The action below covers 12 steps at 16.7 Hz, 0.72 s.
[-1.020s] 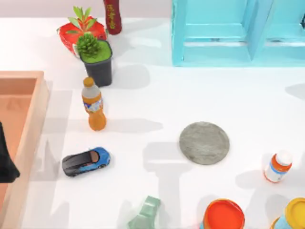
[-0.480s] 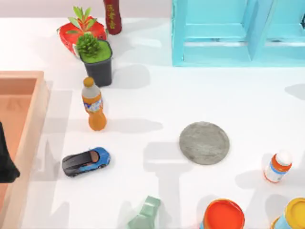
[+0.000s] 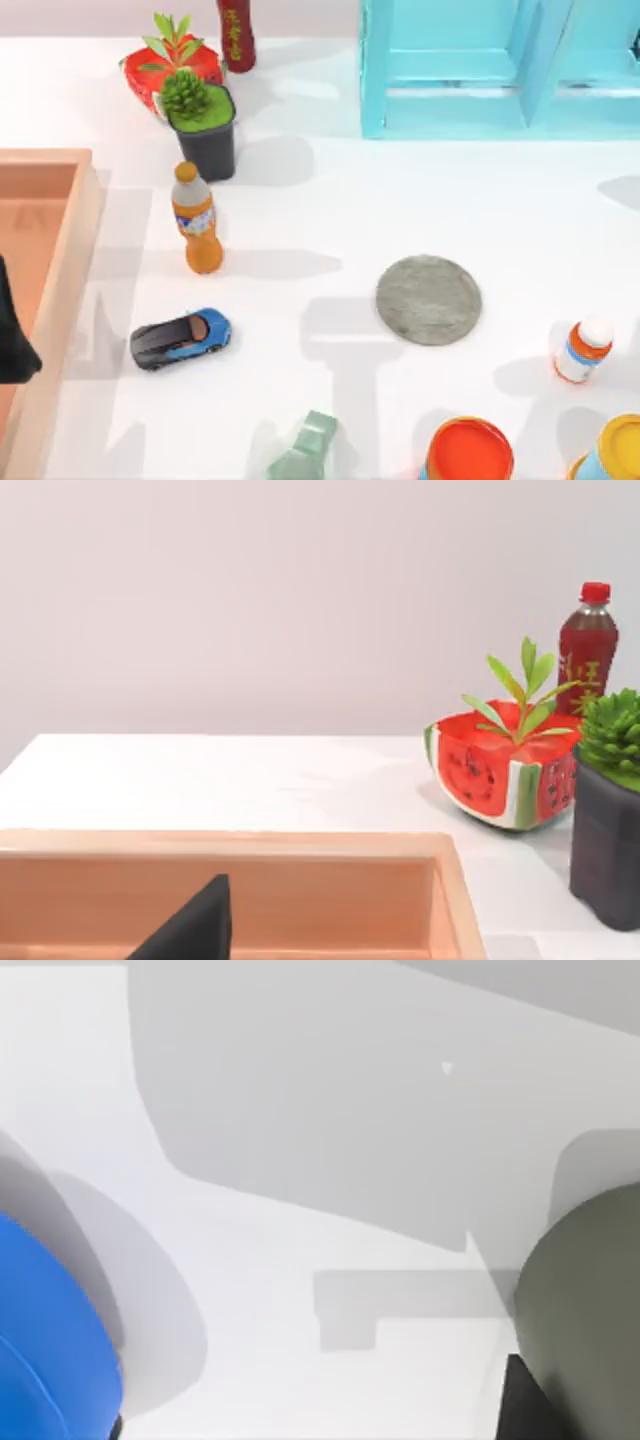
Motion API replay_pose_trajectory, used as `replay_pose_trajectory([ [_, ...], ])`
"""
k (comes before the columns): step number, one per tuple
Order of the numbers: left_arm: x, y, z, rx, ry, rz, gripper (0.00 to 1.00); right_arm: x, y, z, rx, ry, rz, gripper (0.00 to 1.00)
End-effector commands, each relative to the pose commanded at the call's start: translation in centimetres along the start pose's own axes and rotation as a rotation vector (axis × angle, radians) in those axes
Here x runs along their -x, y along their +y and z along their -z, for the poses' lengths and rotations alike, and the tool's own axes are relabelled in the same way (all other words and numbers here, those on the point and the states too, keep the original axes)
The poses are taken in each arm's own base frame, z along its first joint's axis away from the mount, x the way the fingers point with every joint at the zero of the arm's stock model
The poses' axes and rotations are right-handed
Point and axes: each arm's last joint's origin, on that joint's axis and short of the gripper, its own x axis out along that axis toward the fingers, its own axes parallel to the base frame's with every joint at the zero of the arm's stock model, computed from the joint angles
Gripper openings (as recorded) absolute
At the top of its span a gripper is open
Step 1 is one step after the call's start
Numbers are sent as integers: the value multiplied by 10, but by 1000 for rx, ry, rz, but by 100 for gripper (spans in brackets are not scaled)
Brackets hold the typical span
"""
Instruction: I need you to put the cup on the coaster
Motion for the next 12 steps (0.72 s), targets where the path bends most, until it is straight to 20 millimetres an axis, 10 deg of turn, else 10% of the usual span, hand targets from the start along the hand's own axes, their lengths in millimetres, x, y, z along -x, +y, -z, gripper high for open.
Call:
replay_pose_trajectory([
  [12, 0, 0, 0, 0, 0, 0, 100, 10, -21, -24, -49, 8, 20, 0],
])
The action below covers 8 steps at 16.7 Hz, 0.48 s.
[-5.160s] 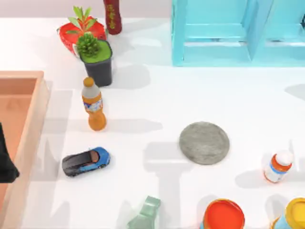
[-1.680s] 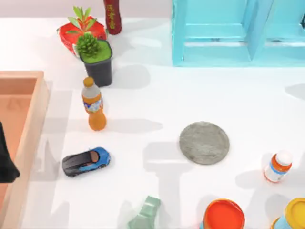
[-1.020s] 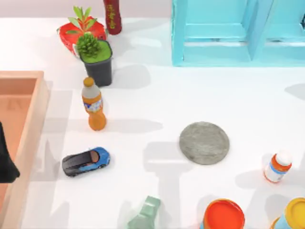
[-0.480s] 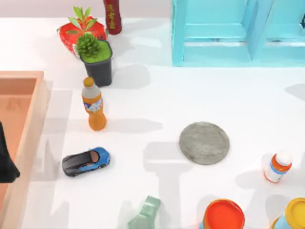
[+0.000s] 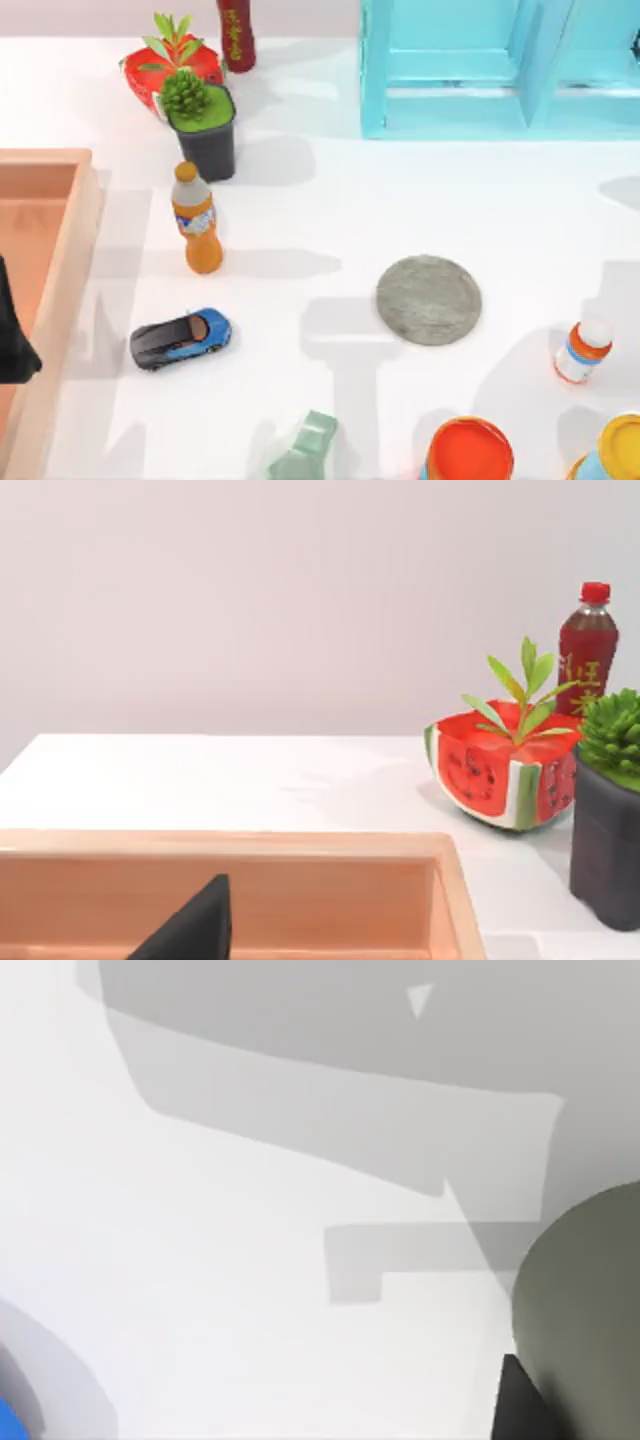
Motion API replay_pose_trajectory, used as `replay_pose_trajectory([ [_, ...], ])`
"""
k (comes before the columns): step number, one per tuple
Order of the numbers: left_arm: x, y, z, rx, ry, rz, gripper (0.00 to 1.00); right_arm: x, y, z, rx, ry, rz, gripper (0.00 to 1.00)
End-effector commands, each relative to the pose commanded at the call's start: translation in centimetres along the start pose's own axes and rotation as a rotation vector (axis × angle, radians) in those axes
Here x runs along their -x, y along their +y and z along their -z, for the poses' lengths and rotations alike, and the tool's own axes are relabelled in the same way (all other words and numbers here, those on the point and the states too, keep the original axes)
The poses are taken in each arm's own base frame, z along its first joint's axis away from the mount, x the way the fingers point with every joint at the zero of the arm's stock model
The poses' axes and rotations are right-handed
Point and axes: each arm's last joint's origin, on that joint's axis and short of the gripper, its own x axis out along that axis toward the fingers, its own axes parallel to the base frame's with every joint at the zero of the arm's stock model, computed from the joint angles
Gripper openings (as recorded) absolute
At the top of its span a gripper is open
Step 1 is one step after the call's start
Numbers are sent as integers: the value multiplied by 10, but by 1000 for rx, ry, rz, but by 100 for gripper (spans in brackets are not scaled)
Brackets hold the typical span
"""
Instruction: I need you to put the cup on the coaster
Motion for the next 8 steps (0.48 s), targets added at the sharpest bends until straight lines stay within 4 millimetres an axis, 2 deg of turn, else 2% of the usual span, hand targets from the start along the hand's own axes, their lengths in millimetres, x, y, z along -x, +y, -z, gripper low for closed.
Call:
replay_pose_trajectory([
  [4, 0, 0, 0, 0, 0, 0, 100, 12, -26, -50, -122, -5, 9, 0],
  [8, 0, 0, 0, 0, 0, 0, 100, 26, -49, -115, -324, -19, 17, 0],
])
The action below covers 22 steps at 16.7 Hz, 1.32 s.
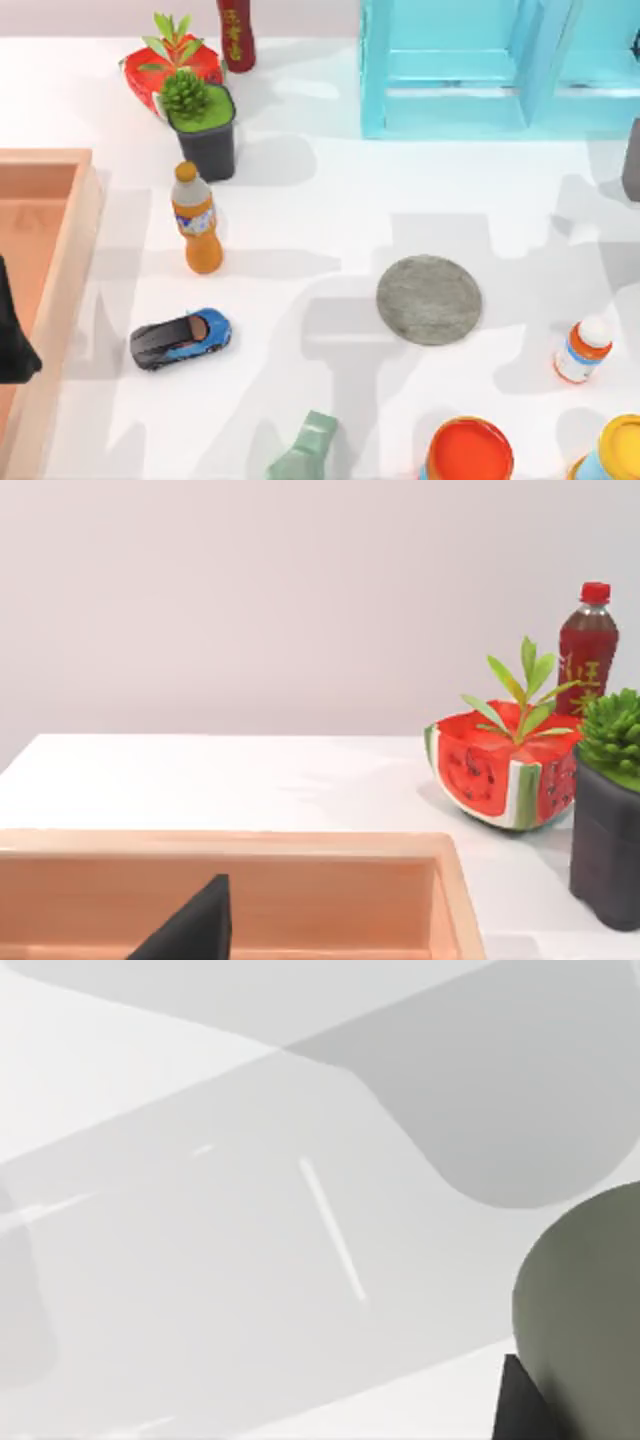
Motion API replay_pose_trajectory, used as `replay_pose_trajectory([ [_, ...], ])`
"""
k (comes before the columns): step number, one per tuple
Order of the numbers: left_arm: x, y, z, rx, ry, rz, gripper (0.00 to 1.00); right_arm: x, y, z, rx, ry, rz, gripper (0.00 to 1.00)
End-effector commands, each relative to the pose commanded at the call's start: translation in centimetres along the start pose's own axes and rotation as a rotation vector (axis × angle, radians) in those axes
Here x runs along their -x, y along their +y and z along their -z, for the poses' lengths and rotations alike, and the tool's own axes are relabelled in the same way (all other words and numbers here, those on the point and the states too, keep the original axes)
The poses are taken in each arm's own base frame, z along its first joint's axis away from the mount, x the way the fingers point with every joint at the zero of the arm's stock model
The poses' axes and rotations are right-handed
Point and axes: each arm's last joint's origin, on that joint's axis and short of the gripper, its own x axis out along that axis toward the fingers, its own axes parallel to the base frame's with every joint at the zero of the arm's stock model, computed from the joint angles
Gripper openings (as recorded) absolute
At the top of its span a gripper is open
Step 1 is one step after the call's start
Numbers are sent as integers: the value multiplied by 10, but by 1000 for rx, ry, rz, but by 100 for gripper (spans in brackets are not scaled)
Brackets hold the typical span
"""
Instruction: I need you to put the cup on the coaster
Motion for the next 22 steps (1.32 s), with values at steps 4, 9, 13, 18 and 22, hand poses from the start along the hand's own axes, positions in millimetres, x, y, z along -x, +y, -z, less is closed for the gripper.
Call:
replay_pose_trajectory([
  [4, 0, 0, 0, 0, 0, 0, 100, 14, 12, -72, -269, -21, -1, 0],
  [9, 0, 0, 0, 0, 0, 0, 100, 27, 40, -148, -657, -33, -28, 0],
  [13, 0, 0, 0, 0, 0, 0, 100, 33, 66, -194, -939, -15, -56, 0],
  [18, 0, 0, 0, 0, 0, 0, 100, 33, 91, -227, -1157, 23, -75, 0],
  [22, 0, 0, 0, 0, 0, 0, 100, 33, 96, -233, -1199, 33, -77, 0],
])
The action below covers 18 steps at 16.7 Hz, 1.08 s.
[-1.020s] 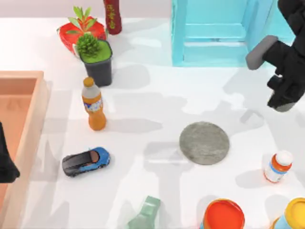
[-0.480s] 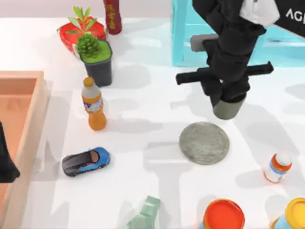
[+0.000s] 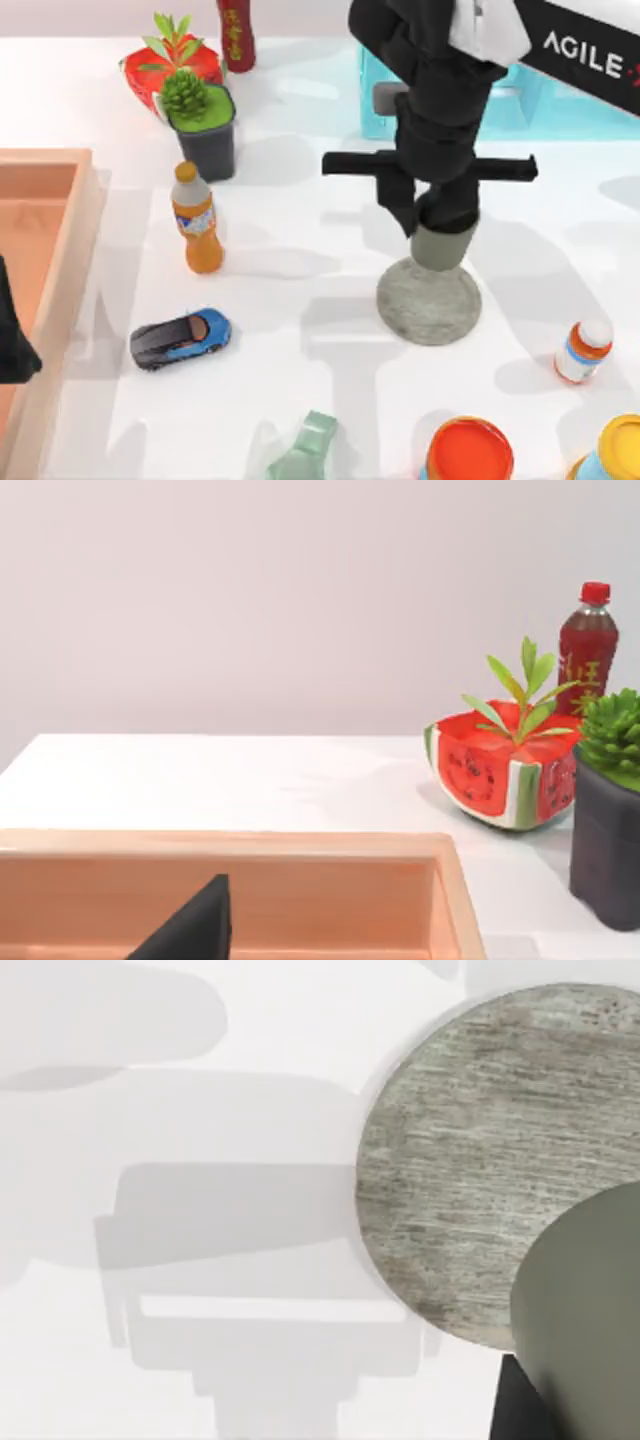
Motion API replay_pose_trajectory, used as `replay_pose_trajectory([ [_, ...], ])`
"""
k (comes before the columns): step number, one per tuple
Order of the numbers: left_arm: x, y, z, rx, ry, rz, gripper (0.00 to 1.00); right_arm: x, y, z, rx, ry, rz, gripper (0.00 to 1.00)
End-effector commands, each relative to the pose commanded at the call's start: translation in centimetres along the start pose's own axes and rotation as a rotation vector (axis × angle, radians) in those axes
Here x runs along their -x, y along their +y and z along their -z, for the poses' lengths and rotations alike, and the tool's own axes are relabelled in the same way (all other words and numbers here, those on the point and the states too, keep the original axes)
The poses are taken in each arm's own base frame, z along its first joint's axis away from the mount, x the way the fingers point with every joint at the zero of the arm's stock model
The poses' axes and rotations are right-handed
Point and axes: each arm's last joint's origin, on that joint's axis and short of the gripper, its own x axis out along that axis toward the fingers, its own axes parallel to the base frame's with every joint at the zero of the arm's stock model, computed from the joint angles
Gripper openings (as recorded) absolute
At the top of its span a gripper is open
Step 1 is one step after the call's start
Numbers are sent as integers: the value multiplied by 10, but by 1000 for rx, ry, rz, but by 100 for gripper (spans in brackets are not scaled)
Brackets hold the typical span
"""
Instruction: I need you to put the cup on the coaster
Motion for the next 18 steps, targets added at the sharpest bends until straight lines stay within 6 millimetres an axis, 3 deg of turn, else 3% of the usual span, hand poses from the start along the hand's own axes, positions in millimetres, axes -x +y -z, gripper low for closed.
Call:
replay_pose_trajectory([
  [5, 0, 0, 0, 0, 0, 0, 100, 0, -2, -1, -5, -2, -3, 0],
  [12, 0, 0, 0, 0, 0, 0, 100, -58, -8, -1, 0, -2, -1, 0],
  [17, 0, 0, 0, 0, 0, 0, 100, -64, -10, 0, 0, 0, 0, 0],
  [18, 0, 0, 0, 0, 0, 0, 100, -64, -10, 0, 0, 0, 0, 8],
])
